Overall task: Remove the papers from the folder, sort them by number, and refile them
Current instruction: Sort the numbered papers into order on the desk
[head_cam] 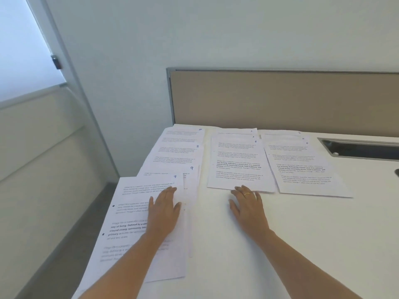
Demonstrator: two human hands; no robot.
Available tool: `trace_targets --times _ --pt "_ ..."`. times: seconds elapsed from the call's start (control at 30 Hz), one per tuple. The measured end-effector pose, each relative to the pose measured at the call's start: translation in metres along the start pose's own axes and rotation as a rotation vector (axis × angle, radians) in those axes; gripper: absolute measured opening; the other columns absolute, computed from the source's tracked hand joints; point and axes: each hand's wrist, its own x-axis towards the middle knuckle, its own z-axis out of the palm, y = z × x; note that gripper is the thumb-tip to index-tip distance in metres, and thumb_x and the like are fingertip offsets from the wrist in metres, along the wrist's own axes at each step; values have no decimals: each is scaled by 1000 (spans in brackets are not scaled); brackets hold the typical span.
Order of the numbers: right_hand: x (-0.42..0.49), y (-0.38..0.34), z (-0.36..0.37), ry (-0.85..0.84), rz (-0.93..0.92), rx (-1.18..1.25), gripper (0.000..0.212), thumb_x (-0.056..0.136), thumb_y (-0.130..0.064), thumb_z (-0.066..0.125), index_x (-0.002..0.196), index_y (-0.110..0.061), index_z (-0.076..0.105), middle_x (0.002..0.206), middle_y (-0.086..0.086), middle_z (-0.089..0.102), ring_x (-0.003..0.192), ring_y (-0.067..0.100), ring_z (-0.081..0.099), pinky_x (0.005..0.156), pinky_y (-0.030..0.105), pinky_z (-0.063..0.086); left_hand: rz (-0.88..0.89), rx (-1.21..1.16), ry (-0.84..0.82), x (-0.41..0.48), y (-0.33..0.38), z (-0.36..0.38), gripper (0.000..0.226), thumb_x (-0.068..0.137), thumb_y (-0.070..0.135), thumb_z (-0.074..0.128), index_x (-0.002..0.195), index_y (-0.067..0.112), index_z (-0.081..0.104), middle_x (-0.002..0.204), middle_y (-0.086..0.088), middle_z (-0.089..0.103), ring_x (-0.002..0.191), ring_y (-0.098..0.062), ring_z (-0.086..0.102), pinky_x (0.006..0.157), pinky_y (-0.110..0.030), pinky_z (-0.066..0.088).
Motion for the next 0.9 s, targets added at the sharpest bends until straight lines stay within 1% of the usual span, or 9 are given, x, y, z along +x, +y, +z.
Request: trace_targets --times 0.1,0.23,0.33,0.43,0.5,0.6,0.67,0.77,0.9 --pt "7 -30 12 8 -57 179 41 94 -37 38 100 -9 67 103 6 68 105 12 48 92 27 35 -79 -82 82 -1 -25 -13 47 96 13 46 141 18 34 151 3 31 141 -13 24 116 -42 9" --pt "25 -82 10 -167 -28 368 27 93 -19 52 117 -9 60 114 2 61 105 14 53 87 12 33 -278 -194 214 -1 -65 -35 45 90 6 55 134 12 46 143 -5 43 134 -24 37 112 -46 24" --pt "39 -114 14 -321 99 473 32 90 -16 58 120 -7 57 114 7 61 96 20 58 91 25 43 -476 -232 188 -3 -97 -48 49 89 11 59 135 7 44 139 -13 46 126 -32 44 105 -48 33" --pt "43 -133 22 -427 247 433 49 87 -24 65 130 -7 47 125 10 54 112 23 53 95 29 40 -625 -410 93 -3 -124 -54 63 89 19 61 143 5 32 139 -17 46 122 -36 49 101 -49 40" --pt "45 -137 25 -458 325 412 60 83 -26 69 133 -7 42 128 10 51 119 24 49 95 28 38 -699 -543 60 -5 -134 -56 63 89 22 62 143 5 34 132 -18 53 113 -37 56 94 -48 46" --pt "48 -140 24 -463 375 399 64 79 -22 74 131 -5 42 127 11 50 117 25 51 85 24 37 -739 -718 81 -4 -141 -58 38 88 19 64 123 5 58 106 -18 67 94 -37 64 86 -50 52" --pt "47 -142 23 -454 377 369 62 78 -20 74 130 -4 44 126 11 51 115 25 52 81 22 35 -740 -753 104 -4 -143 -59 25 85 15 66 109 7 66 94 -16 70 86 -36 67 83 -51 54" --pt "46 -145 23 -442 382 342 60 78 -19 74 128 -4 45 124 12 52 114 25 53 83 24 38 -756 -706 148 -6 -141 -63 10 82 13 68 91 15 66 91 -13 70 81 -33 68 80 -49 55" --pt "45 -146 22 -437 390 342 59 79 -20 74 128 -3 45 126 12 51 116 26 51 90 27 39 -716 -652 240 -10 -135 -71 16 78 14 73 72 24 62 86 -10 71 79 -30 68 81 -46 55"
